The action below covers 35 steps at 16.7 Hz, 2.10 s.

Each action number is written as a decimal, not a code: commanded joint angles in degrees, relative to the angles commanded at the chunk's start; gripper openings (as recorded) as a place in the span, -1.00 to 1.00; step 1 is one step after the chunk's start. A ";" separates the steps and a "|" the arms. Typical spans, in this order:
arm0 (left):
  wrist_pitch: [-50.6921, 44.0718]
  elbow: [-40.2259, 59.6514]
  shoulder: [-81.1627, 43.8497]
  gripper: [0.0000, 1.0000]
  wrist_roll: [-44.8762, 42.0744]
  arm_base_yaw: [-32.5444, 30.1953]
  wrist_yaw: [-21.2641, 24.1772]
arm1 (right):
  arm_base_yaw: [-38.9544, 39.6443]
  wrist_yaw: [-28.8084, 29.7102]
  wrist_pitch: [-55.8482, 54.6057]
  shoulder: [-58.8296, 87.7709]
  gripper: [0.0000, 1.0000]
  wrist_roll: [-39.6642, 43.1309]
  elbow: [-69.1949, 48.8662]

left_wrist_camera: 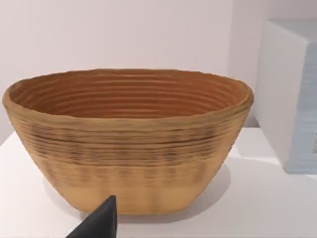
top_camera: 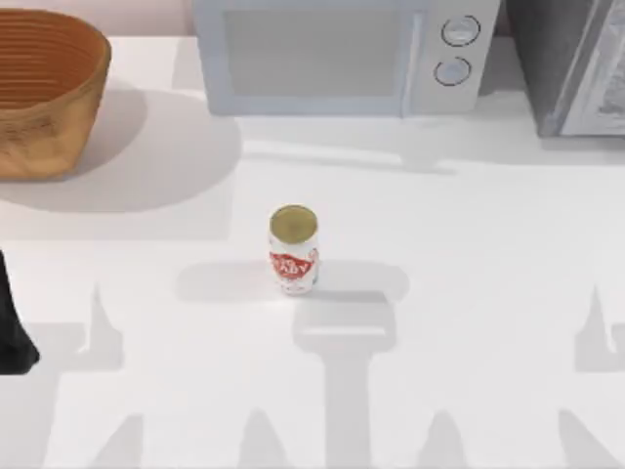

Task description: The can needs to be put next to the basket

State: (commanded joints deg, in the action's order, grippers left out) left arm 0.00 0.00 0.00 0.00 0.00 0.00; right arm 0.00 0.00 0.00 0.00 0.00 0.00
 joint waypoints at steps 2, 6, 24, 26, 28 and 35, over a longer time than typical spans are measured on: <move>0.00 0.00 0.00 1.00 0.00 0.00 0.00 | 0.00 0.00 0.00 0.00 1.00 0.00 0.00; -3.37 3.47 -5.02 1.00 -1.86 -3.06 0.18 | 0.00 0.00 0.00 0.00 1.00 0.00 0.00; -53.62 69.22 -94.79 1.00 -14.86 -32.44 0.18 | 0.00 0.00 0.00 0.00 1.00 0.00 0.00; -58.82 77.85 -102.78 1.00 -14.99 -34.10 0.19 | 0.00 0.00 0.00 0.00 1.00 0.00 0.00; -63.45 86.13 -109.59 1.00 -14.74 -35.18 0.18 | 0.00 0.00 0.00 0.00 1.00 0.00 0.00; -74.49 109.22 -123.99 1.00 -12.31 -35.86 0.18 | 0.00 0.00 0.00 0.00 1.00 0.00 0.00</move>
State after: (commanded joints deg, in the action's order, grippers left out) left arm -74.49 109.22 -123.99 -12.31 -35.86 0.18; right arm 0.00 0.00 0.00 0.00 0.00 0.00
